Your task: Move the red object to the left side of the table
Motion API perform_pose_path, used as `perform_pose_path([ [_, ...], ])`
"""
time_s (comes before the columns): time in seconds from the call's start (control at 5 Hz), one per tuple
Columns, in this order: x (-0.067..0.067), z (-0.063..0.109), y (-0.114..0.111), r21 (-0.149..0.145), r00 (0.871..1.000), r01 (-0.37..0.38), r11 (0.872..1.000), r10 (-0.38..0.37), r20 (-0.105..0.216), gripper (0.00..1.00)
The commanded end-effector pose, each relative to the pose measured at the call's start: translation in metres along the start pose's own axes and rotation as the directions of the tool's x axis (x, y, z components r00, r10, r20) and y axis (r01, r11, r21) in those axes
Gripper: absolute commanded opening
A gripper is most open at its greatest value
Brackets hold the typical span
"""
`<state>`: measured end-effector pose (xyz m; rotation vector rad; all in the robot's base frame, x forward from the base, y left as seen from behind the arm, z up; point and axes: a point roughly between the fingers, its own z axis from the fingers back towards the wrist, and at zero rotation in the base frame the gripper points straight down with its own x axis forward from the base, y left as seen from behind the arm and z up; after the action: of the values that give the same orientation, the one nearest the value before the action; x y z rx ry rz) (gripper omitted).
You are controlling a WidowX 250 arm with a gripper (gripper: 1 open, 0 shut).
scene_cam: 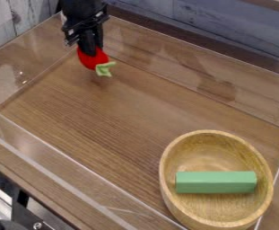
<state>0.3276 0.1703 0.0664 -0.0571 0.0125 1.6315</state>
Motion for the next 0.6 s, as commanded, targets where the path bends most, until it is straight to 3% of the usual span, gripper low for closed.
perform_pose_path([
  [0.0, 0.0164, 0.0232, -0.0148, -0.035, 1.0, -0.02, 0.999, 0.02, -0.008, 0.0],
  [0.2, 0.025, 0.0243, -0.0221, -0.008, 0.999, -0.022, 1.0, 0.022, -0.033, 0.0],
  [0.4, 0.0152, 0.0212, -0.0153, 0.021, 0.996, -0.078, 0.997, 0.079, -0.051, 0.0],
])
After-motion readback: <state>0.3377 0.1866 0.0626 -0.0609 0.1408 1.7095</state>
